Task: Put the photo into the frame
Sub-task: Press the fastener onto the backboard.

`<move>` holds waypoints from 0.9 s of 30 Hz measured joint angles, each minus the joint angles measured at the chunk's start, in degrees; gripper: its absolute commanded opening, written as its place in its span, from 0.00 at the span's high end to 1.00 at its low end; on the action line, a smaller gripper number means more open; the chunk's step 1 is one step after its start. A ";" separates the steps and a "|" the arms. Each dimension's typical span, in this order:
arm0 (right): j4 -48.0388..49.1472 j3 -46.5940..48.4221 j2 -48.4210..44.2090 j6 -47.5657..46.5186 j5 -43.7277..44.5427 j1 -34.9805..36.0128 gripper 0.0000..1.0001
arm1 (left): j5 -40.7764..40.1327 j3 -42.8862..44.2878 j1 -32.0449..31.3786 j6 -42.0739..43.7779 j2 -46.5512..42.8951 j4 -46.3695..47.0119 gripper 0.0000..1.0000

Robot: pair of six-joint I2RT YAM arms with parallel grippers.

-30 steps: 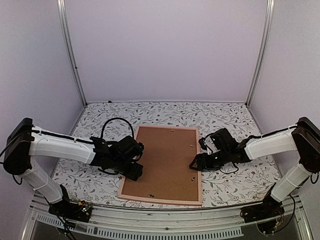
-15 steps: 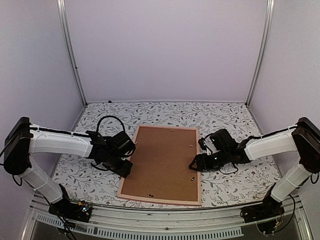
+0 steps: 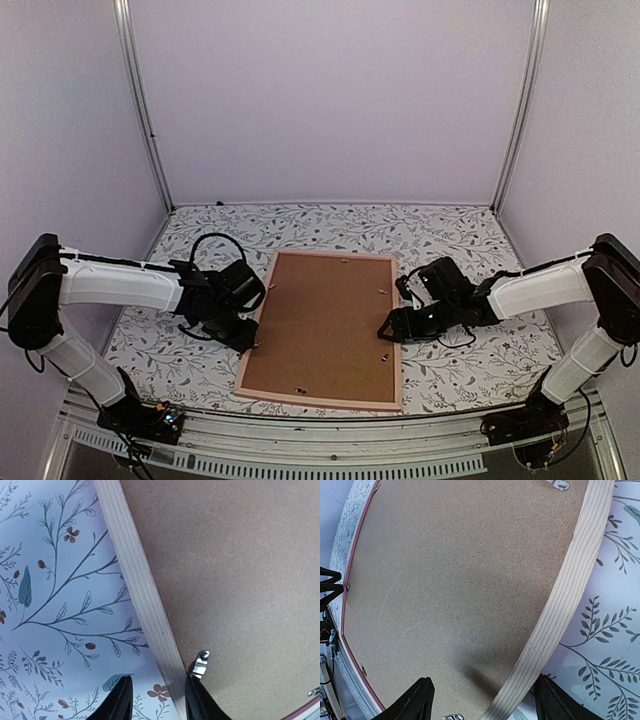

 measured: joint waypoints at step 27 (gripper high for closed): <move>0.50 0.20 0.50 -0.24 -0.02 0.00 0.27 | 1.70 -2.45 0.00 -1.73 -1.81 4.09 0.55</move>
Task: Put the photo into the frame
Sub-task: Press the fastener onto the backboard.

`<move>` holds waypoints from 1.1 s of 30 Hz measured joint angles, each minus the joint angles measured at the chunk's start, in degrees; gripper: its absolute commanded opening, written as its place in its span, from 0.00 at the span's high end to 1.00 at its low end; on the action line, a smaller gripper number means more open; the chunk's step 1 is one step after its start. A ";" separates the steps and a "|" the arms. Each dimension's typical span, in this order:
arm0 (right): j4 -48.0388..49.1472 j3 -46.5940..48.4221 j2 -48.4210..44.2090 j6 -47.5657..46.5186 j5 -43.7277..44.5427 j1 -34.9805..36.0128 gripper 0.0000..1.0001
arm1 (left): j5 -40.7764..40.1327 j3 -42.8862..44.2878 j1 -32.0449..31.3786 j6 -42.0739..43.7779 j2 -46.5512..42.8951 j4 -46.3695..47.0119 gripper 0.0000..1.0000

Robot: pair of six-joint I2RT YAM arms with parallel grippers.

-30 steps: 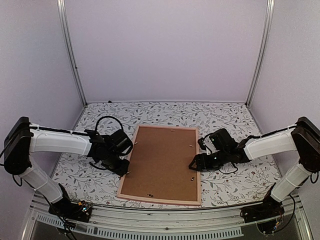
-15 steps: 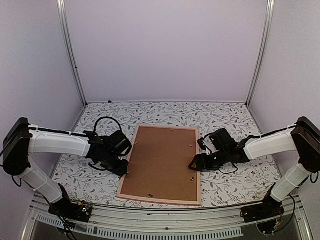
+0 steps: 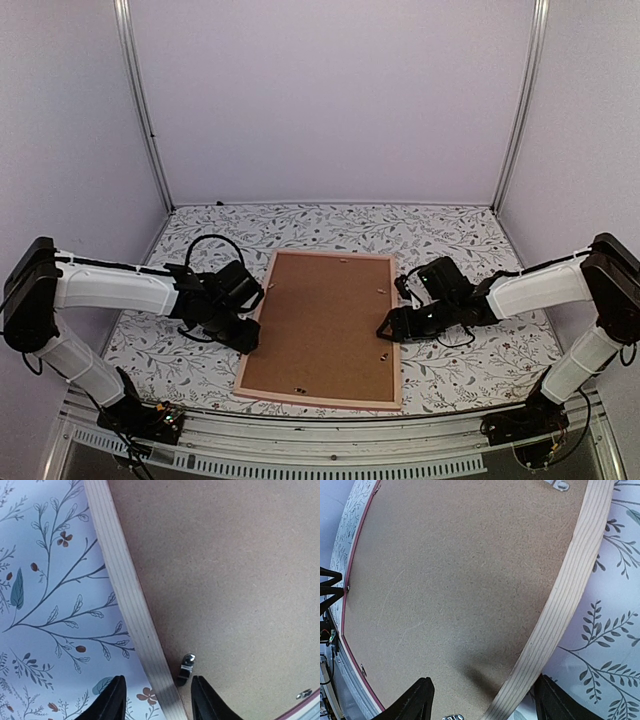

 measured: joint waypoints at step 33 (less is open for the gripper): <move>1.46 0.44 1.14 -0.20 -0.11 0.00 0.27 | -2.73 -0.79 -0.83 -0.26 1.66 0.61 0.64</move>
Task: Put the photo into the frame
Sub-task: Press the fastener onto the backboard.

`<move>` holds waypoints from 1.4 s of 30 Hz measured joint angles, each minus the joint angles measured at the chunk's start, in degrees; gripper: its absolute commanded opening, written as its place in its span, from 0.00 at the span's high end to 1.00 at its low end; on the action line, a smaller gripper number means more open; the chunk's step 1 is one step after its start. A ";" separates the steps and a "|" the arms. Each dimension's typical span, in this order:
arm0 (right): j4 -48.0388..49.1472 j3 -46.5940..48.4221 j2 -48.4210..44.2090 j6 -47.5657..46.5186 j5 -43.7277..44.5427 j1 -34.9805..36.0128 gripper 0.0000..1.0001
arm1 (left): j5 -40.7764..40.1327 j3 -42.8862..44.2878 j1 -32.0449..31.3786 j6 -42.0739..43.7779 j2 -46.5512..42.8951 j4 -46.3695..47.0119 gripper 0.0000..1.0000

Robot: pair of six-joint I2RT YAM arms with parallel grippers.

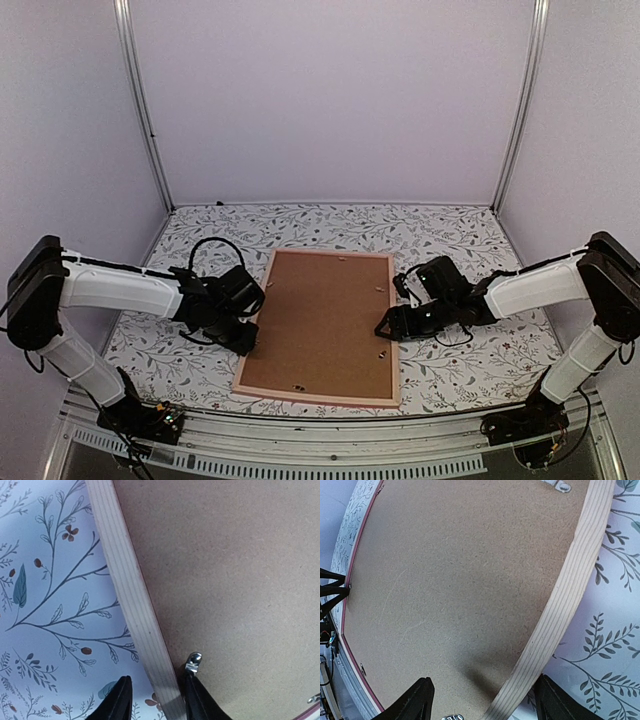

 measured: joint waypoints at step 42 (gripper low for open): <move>0.37 0.46 0.66 -0.66 0.39 0.00 0.28 | 1.79 -5.14 1.38 0.68 -2.32 11.56 0.65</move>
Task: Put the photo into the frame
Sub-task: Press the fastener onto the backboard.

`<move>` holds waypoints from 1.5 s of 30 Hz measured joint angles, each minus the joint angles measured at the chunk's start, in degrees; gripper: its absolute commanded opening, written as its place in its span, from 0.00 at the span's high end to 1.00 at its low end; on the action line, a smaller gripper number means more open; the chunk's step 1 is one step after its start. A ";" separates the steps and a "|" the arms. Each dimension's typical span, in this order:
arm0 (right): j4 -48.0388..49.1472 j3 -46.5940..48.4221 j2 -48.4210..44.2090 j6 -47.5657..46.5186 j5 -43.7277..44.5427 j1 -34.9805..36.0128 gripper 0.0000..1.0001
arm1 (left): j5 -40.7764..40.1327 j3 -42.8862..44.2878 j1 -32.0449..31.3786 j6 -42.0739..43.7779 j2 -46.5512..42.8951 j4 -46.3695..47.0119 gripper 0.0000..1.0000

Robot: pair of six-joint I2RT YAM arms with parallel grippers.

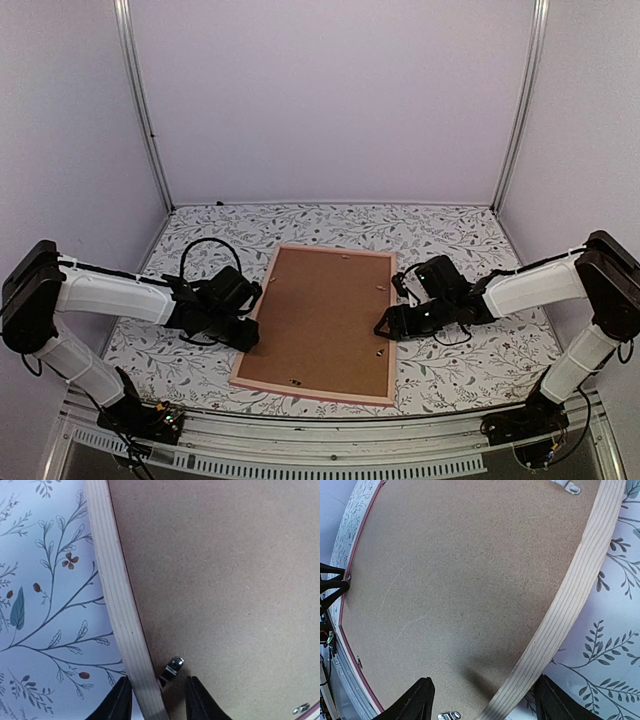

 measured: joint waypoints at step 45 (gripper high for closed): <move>-19.10 4.28 -2.86 5.75 11.47 5.73 0.25 | -4.24 -1.66 -5.75 -1.68 -7.21 2.78 0.42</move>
